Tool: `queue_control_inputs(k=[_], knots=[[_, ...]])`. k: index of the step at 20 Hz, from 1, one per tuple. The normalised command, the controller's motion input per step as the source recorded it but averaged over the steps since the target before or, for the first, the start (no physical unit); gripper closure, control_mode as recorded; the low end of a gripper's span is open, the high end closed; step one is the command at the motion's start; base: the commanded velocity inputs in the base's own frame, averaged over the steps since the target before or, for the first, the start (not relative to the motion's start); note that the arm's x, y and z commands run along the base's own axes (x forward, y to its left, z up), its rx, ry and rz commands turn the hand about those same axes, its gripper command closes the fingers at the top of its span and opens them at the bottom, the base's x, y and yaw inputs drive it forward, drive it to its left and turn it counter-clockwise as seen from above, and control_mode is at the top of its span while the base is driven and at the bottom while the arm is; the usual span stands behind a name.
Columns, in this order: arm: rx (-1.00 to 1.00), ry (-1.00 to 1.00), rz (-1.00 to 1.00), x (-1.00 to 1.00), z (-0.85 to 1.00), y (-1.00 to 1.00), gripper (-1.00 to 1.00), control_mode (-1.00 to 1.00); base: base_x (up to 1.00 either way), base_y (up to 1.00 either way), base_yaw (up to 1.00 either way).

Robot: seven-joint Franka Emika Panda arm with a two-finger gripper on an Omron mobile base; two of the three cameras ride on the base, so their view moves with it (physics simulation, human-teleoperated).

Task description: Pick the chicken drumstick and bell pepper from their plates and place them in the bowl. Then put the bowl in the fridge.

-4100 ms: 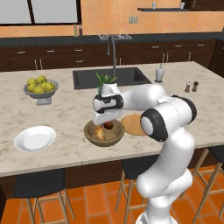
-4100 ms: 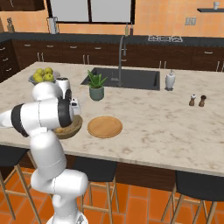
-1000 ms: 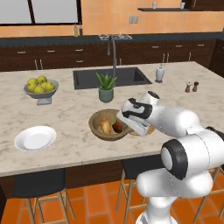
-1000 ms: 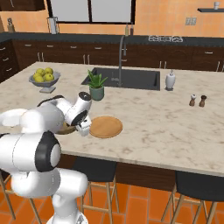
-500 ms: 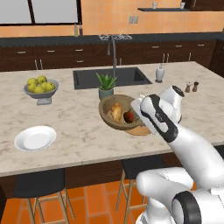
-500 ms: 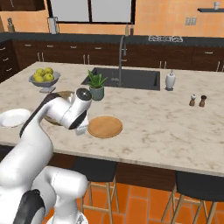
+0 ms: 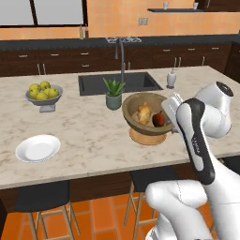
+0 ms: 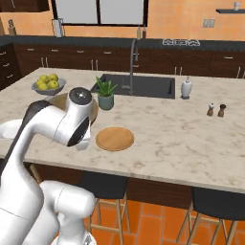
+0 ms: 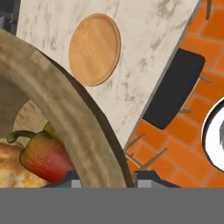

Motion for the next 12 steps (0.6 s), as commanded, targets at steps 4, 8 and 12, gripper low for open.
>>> queue_control_inputs(k=[4,8,12], knots=[[-0.03,-0.01,-0.1,-0.86,0.28,-0.05,1.0,-1.0,0.0,0.0,0.0],[0.0,-0.17,-0.06,-0.1,0.02,0.03,1.0,-1.0,0.0,0.0,0.0],[0.0,-0.05,-0.03,0.0,0.0,0.02,1.0,-1.0,0.0,0.0,0.0]])
